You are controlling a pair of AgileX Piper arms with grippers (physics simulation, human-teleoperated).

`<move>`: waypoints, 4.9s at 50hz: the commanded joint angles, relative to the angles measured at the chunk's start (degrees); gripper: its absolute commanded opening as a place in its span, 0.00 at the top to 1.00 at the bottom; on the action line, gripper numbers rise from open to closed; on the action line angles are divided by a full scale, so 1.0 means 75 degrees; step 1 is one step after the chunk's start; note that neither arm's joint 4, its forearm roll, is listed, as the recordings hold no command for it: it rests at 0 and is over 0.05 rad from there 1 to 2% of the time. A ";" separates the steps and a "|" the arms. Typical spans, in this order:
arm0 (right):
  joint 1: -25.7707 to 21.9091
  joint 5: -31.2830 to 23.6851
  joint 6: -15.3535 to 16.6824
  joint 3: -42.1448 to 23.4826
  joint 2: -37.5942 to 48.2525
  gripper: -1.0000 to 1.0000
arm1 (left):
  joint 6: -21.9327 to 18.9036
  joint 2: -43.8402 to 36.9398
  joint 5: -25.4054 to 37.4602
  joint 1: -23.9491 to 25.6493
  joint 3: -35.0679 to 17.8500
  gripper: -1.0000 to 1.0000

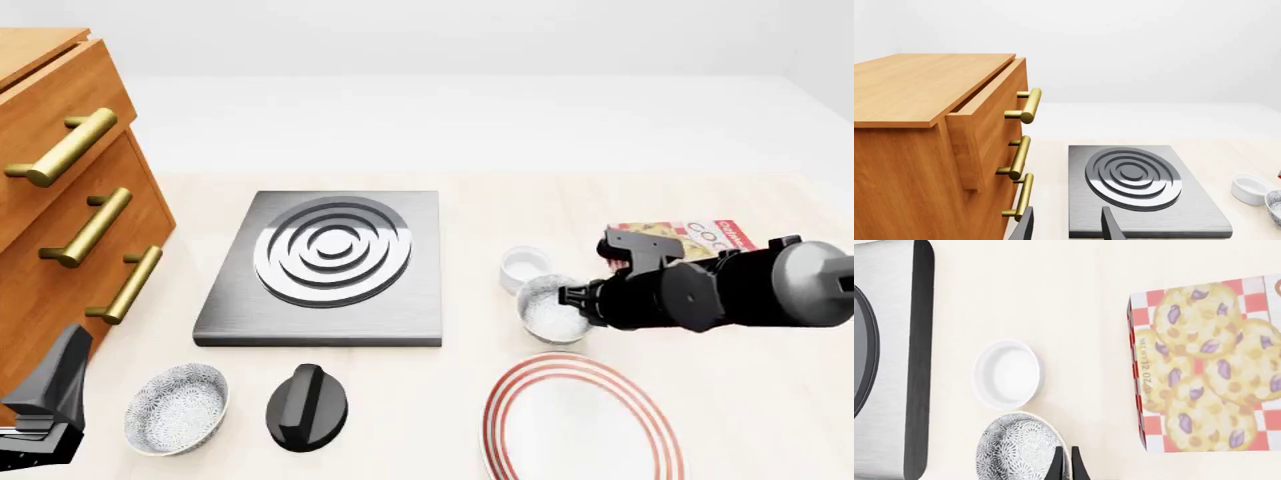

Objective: Pick the akita bowl between the plate and the ramekin and place it on the plate.

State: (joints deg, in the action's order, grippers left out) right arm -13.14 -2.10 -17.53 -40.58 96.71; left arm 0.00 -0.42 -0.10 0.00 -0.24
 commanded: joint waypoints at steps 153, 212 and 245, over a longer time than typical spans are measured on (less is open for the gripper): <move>-0.2128 -0.2700 0.0437 0.2774 -0.4789 1.00 | 0.0000 0.0000 0.0000 0.0000 0.0000 0.00; -0.0600 -0.4581 0.1775 0.0850 -0.5763 0.00 | 0.0000 0.0000 0.0000 0.0000 0.0000 0.00; -0.0334 -0.6089 0.1500 -0.0881 -0.6933 0.00 | 0.0000 0.0000 0.0000 0.0000 0.0000 0.00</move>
State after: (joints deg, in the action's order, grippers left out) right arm -15.88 -46.07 -5.91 -45.04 46.14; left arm 0.00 -0.42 -0.10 0.00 -0.24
